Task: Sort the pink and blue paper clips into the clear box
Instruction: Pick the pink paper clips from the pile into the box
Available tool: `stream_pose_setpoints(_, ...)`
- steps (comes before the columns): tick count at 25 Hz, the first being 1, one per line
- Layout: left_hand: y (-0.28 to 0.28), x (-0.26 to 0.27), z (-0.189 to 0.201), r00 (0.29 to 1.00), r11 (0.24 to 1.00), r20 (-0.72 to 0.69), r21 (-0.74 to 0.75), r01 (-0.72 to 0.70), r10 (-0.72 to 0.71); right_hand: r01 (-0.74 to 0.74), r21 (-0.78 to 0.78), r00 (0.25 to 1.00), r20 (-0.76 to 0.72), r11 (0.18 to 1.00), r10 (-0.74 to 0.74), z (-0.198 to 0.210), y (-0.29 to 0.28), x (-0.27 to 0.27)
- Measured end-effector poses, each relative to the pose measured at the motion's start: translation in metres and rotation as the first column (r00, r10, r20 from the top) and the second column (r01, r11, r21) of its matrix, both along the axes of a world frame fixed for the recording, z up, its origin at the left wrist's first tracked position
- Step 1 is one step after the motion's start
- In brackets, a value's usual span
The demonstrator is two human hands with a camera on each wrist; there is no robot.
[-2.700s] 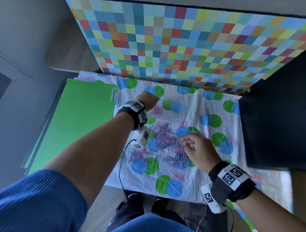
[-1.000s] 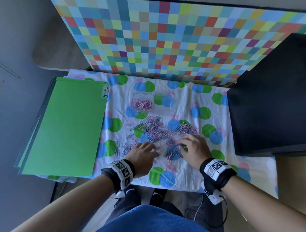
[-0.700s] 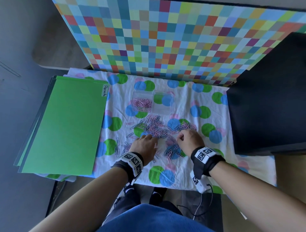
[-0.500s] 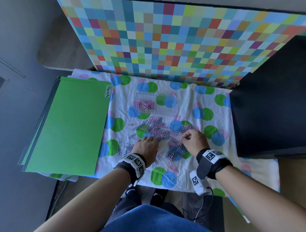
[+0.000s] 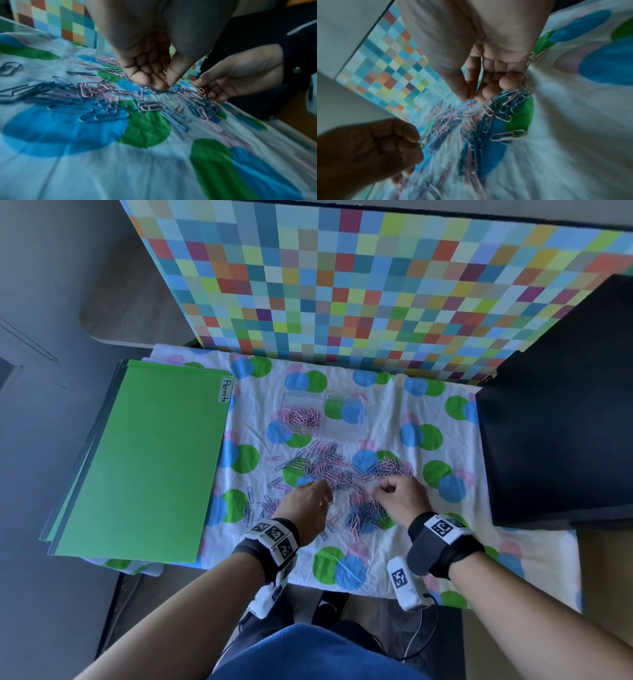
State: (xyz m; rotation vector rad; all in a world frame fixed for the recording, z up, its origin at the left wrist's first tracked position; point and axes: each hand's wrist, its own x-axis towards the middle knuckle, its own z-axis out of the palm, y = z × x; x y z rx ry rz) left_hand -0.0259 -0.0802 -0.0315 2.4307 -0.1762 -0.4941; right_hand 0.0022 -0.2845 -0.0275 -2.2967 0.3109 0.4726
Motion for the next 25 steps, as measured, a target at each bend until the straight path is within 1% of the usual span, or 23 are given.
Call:
stream_pose_setpoints(2,0.0,0.001,0.001,0.997,0.996,-0.015,-0.059,-0.073,0.073,0.112,0.169,0.994,-0.034,0.979,-0.108,0.005,-0.003,0.0)
stream_pose_setpoints(4,-0.002,0.003,0.002,0.988,0.985,-0.039,-0.08,-0.153,0.15,0.244,0.348,0.969,-0.113,0.905,-0.217,0.01,-0.006,0.0)
stream_pose_setpoints(5,-0.003,0.004,0.004,0.98,0.978,-0.063,-0.088,-0.192,0.187,0.282,0.407,0.959,-0.145,0.869,-0.243,0.013,-0.007,0.0)
stream_pose_setpoints(7,-0.005,0.005,0.007,0.96,0.961,-0.133,-0.099,-0.259,0.245,0.299,0.487,0.953,-0.192,0.821,-0.233,0.015,-0.007,-0.002)
stream_pose_setpoints(9,-0.006,0.006,0.009,0.937,0.94,-0.198,-0.131,-0.316,0.287,0.301,0.543,0.949,-0.255,0.784,-0.188,0.015,-0.006,-0.007)
stream_pose_setpoints(10,-0.007,0.006,0.009,0.929,0.931,-0.231,-0.159,-0.329,0.289,0.299,0.557,0.946,-0.28,0.775,-0.163,0.014,-0.007,-0.009)
stream_pose_setpoints(12,-0.011,0.005,0.01,0.922,0.925,-0.289,-0.202,-0.323,0.259,0.262,0.545,0.95,-0.293,0.797,-0.112,0.01,-0.007,-0.014)
stream_pose_setpoints(13,-0.013,0.004,0.01,0.92,0.929,-0.308,-0.2,-0.311,0.242,0.202,0.512,0.962,-0.266,0.835,-0.07,0.01,-0.006,-0.016)
stream_pose_setpoints(14,-0.015,0.003,0.01,0.919,0.938,-0.32,-0.18,-0.297,0.23,0.091,0.437,0.98,-0.2,0.895,-0.001,0.01,-0.005,-0.019)
stream_pose_setpoints(15,-0.017,0.001,0.008,0.926,0.953,-0.31,-0.141,-0.269,0.216,-0.058,0.319,0.988,-0.114,0.946,0.099,0.011,-0.004,-0.023)
stream_pose_setpoints(16,-0.017,-0.002,0.006,0.945,0.974,-0.272,-0.077,-0.211,0.183,-0.201,0.202,0.977,-0.037,0.959,0.212,0.011,-0.001,-0.028)
stream_pose_setpoints(18,-0.018,-0.007,-0.001,0.986,0.995,-0.156,0.098,-0.033,0.049,-0.413,0.03,0.91,0.037,0.91,0.412,0.011,0.002,-0.039)
stream_pose_setpoints(20,-0.017,-0.011,-0.003,0.992,0.971,-0.096,0.219,0.097,-0.078,-0.535,-0.122,0.84,0.034,0.836,0.542,0.007,0.004,-0.046)
stream_pose_setpoints(22,-0.016,-0.011,-0.003,0.99,0.956,-0.075,0.261,0.134,-0.118,-0.574,-0.204,0.806,0.028,0.793,0.591,0.0,0.005,-0.045)
stream_pose_setpoints(25,-0.02,-0.011,-0.003,0.987,0.935,-0.057,0.315,0.159,-0.149,-0.599,-0.253,0.779,0.035,0.76,0.626,-0.004,0.008,-0.039)
